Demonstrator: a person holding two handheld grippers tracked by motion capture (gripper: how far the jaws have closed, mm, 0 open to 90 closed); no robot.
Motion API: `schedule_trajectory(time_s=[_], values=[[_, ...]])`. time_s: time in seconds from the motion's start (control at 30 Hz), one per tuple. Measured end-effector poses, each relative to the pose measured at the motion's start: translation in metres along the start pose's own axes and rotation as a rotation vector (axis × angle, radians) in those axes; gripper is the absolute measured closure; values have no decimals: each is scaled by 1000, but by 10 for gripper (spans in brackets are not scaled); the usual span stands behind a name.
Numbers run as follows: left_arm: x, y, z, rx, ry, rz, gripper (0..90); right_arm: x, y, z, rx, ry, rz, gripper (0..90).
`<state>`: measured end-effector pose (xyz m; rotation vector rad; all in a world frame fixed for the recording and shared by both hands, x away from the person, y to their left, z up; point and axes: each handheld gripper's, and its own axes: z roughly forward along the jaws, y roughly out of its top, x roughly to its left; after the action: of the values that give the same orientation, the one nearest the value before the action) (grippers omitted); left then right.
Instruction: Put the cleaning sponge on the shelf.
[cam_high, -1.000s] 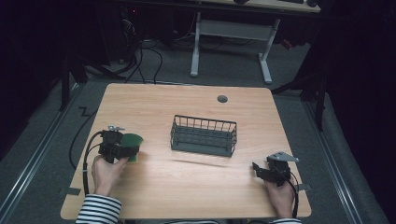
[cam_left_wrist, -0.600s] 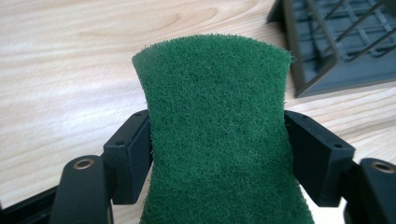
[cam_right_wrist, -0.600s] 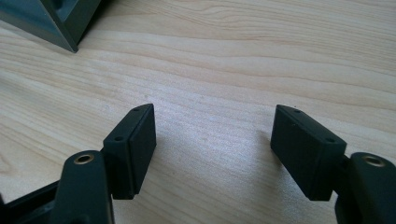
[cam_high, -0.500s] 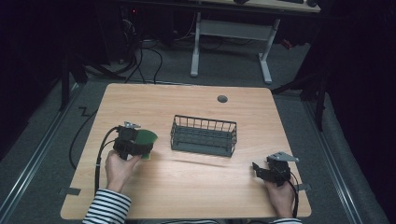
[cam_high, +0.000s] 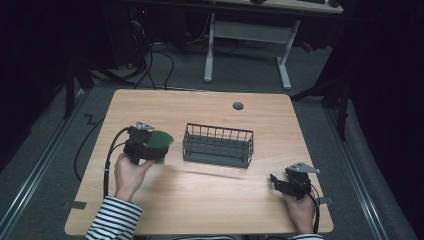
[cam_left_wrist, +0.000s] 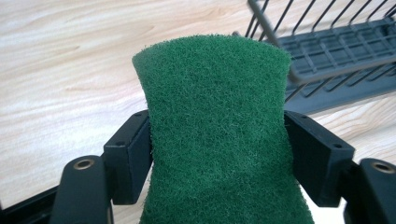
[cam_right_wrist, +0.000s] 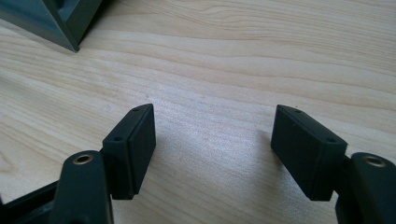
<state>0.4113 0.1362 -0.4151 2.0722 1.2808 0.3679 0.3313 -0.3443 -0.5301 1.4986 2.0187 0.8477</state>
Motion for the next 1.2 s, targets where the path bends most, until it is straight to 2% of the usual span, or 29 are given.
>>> schedule_trajectory(time_s=[0.13,0.33,0.47,0.5,0.6,0.67,0.83,1.0,1.07,1.2], values=[[-6,7,0,-9,-19,22,298,0,0,0,0,-1,0,308],[-14,18,-1,-34,-52,28,299,0,0,0,0,1,0,308],[-22,38,1,-39,-86,47,299,0,0,0,0,1,0,308],[-22,38,1,-39,-86,47,299,0,0,0,0,1,0,308],[-28,52,9,-28,-89,67,299,-1,0,1,-1,5,2,314],[-30,54,11,-30,-99,68,299,0,0,0,0,4,2,311],[-53,70,23,-30,-136,115,299,0,0,0,-1,3,-3,312],[-64,81,32,-35,-149,135,299,0,0,0,-2,2,-2,311],[-72,88,40,-30,-143,163,299,0,0,0,0,4,-3,310],[-78,94,48,-30,-137,176,298,0,0,0,-1,6,-2,308]])
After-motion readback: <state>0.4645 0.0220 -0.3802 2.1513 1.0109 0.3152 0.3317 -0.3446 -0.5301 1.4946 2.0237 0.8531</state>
